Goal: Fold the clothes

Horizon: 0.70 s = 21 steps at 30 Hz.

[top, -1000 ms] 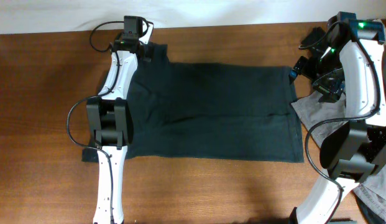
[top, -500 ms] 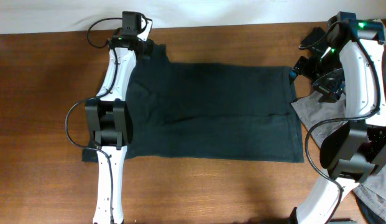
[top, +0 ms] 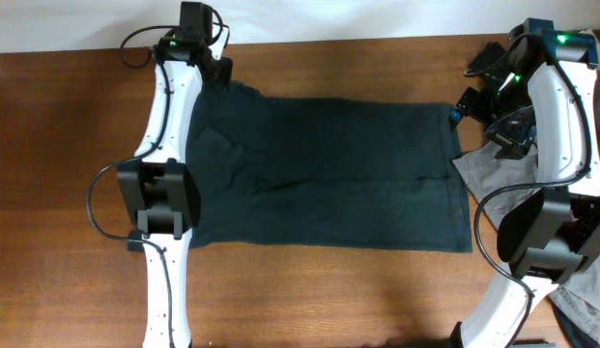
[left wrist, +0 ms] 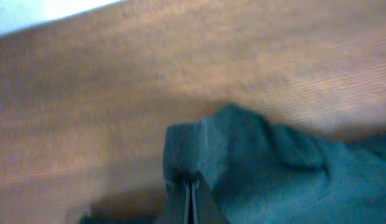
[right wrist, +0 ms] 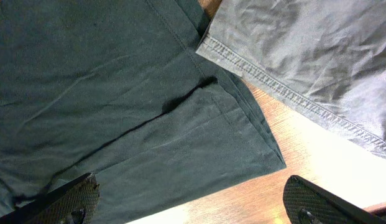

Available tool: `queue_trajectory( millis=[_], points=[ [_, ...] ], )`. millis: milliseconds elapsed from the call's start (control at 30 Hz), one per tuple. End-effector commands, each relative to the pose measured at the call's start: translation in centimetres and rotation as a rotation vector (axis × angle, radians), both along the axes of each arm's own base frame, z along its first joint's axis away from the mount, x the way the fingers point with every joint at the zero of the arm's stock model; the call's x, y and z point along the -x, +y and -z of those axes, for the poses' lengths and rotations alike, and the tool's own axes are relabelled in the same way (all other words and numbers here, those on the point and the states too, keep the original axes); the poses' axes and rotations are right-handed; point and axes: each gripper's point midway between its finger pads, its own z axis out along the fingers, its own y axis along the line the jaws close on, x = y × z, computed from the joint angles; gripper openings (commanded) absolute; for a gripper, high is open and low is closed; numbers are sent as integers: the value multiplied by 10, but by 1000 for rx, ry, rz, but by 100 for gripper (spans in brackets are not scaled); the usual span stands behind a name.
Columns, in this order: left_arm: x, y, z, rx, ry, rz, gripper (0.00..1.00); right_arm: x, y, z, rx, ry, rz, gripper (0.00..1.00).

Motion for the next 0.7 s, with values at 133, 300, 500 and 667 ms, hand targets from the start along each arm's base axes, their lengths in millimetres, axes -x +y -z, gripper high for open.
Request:
queue_trajectory(
  millis=[133,300,500,667],
  points=[
    [46,-6,-47,91,97,-15,1,-2,2,-4,0,-14,-1,99],
    [84,-2,-33,75,263,-35,1,-2,2,-4,0,-14,-1,99],
    [119,1,-27,58,408,-42,1,-2,2,-4,0,-14,-1,99],
    [138,4,-26,49,485,-47,1,-2,2,-4,0,-14,-1,99]
  ],
)
